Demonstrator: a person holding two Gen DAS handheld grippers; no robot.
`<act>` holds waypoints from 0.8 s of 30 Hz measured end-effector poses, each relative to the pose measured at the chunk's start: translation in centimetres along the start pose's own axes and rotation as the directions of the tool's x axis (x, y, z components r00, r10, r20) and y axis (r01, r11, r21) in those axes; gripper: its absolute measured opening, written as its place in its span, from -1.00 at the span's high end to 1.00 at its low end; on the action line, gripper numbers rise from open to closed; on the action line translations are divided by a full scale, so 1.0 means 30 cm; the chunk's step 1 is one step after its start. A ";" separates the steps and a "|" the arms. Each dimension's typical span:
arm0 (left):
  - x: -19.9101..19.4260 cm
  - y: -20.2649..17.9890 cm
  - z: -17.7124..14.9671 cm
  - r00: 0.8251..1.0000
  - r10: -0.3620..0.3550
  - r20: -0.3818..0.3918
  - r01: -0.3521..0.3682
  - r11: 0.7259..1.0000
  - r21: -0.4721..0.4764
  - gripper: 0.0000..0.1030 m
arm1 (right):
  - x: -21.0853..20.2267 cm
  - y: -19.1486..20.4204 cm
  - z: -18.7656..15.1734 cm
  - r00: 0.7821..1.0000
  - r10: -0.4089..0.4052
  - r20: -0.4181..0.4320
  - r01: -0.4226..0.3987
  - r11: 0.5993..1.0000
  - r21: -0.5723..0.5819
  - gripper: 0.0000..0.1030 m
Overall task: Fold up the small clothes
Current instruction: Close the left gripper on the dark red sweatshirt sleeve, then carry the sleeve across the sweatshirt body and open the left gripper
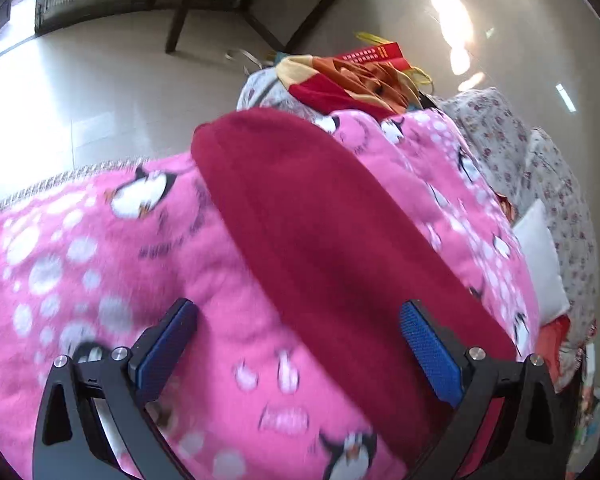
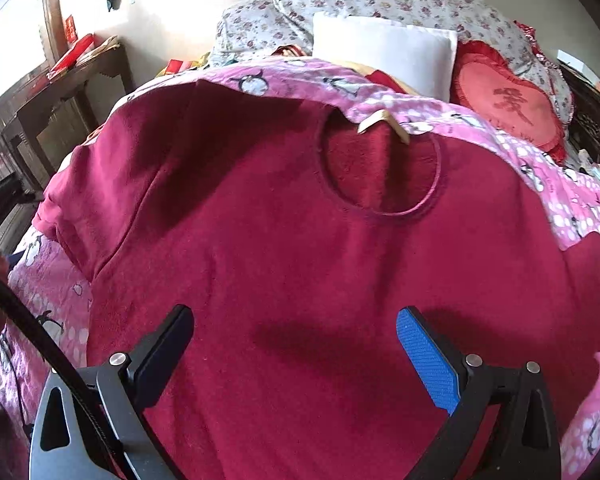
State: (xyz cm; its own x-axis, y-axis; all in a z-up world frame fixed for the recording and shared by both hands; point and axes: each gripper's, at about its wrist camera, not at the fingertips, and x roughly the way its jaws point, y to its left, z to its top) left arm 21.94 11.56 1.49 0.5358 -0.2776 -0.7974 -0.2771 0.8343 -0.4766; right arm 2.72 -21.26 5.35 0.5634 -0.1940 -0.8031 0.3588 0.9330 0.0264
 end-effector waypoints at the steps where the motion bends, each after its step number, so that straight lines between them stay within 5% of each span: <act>1: 0.003 -0.011 0.006 1.000 0.018 0.009 -0.019 1.000 0.012 -0.19 | 0.006 0.003 -0.002 1.000 0.005 -0.002 -0.005 1.000 -0.002 -0.99; 2: 0.008 -0.021 0.012 1.000 0.012 0.001 -0.012 1.000 0.024 0.84 | 0.008 0.004 -0.003 1.000 0.007 -0.005 -0.007 1.000 -0.004 -0.99; 5: 0.013 -0.025 0.036 0.998 -0.035 -0.060 0.038 0.998 0.053 0.89 | -0.005 0.001 -0.006 1.000 0.013 -0.001 -0.013 1.000 -0.008 -0.99; 15: -0.419 -0.192 0.010 0.984 -0.133 0.117 0.086 0.937 0.338 0.90 | -0.131 -0.094 -0.018 0.998 0.026 0.056 -0.030 0.998 0.061 -0.99; 20: -0.600 -0.374 -0.158 0.961 -0.217 0.172 0.097 0.847 0.523 0.90 | -0.174 -0.162 -0.025 0.998 0.001 0.066 -0.008 0.994 0.106 -0.99; 24: -0.676 -0.587 -0.367 0.935 -0.337 0.111 0.179 0.718 0.672 0.89 | -0.215 -0.238 -0.035 0.996 -0.028 0.082 0.017 0.991 0.131 -0.99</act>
State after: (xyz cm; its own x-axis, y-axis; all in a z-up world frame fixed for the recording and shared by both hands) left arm 7.18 -2.75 21.98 0.6829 -0.4880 -0.5436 0.4333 0.8697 -0.2365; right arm -4.24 -26.35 9.71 0.6123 -0.2441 -0.7520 0.4626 0.8819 0.0904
